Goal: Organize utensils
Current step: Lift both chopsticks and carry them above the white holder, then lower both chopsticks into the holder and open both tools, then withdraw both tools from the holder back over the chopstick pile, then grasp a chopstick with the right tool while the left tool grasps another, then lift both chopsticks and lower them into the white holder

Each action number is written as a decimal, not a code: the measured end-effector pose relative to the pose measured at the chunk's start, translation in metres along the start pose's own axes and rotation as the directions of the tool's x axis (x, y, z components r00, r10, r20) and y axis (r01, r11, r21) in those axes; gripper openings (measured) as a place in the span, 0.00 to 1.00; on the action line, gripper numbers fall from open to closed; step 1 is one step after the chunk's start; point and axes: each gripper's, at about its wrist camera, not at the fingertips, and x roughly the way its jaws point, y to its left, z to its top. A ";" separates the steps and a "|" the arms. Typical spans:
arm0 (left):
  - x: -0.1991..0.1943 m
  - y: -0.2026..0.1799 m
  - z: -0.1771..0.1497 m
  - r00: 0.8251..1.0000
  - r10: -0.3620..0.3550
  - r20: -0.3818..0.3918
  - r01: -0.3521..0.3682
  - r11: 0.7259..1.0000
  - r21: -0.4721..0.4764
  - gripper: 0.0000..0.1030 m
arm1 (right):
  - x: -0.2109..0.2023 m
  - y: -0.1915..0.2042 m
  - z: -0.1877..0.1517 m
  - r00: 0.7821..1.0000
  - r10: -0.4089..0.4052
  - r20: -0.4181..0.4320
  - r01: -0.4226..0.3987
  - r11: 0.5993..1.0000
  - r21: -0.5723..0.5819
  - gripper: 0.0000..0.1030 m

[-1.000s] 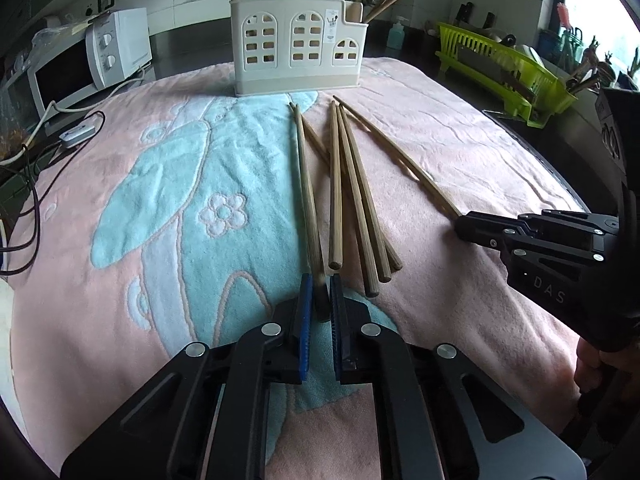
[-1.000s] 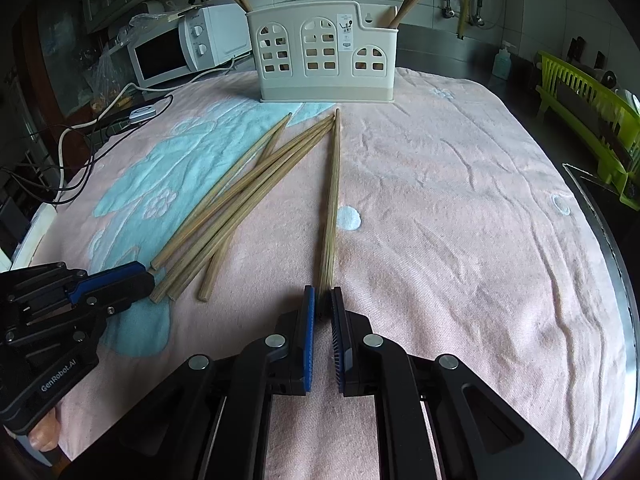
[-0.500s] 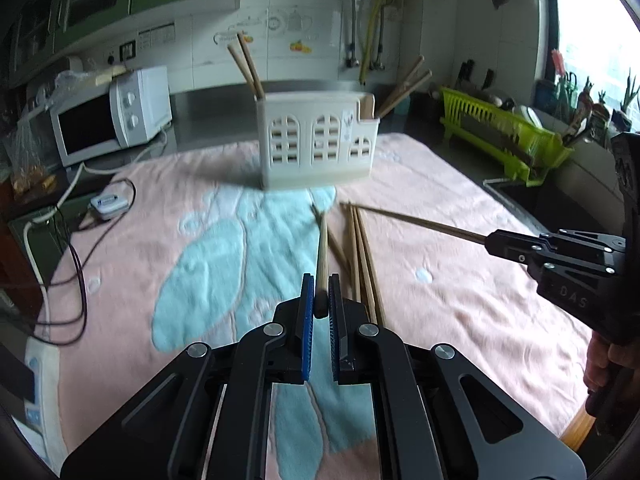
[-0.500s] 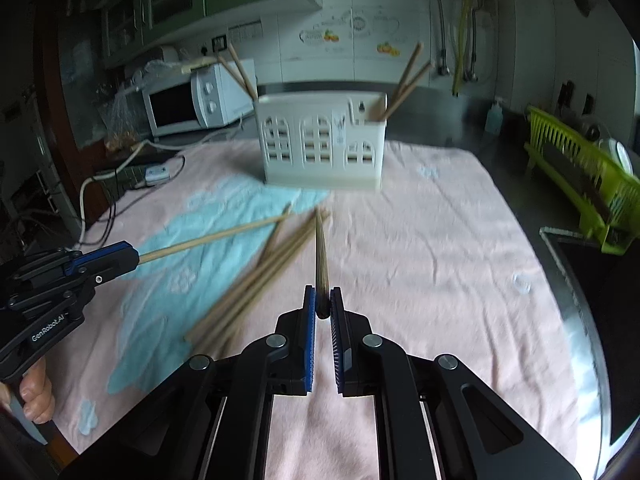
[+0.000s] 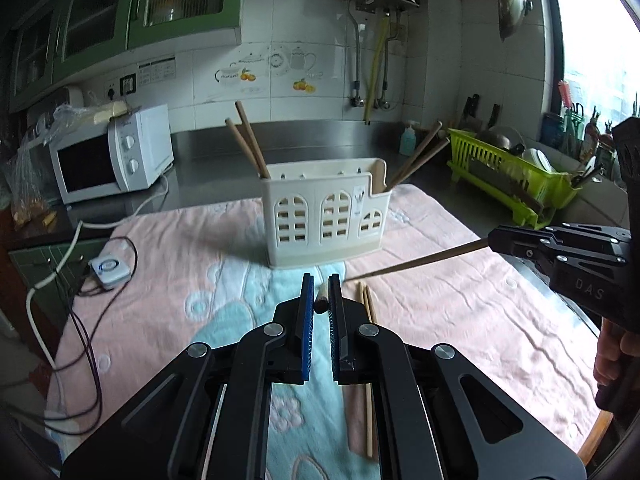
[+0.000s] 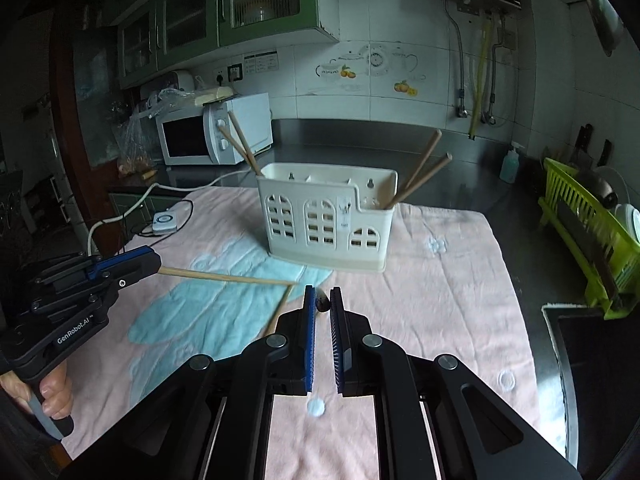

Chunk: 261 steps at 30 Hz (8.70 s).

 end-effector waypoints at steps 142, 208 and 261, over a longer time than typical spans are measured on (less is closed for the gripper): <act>-0.054 0.056 -0.082 0.961 0.273 -0.049 -0.277 0.938 -0.209 0.95 | 0.053 0.083 -0.150 0.959 -0.021 -0.283 0.018 1.000 -0.012 0.58; 0.051 -0.019 -0.123 0.946 -0.076 -0.316 0.046 0.994 -0.102 0.25 | 0.037 0.007 -0.157 0.955 -0.057 -0.290 0.092 0.990 0.110 0.07; 0.012 0.010 -0.007 0.998 -0.046 -0.045 0.041 0.995 -0.095 0.05 | -0.010 -0.009 -0.032 0.997 -0.006 0.082 0.002 0.999 0.049 0.06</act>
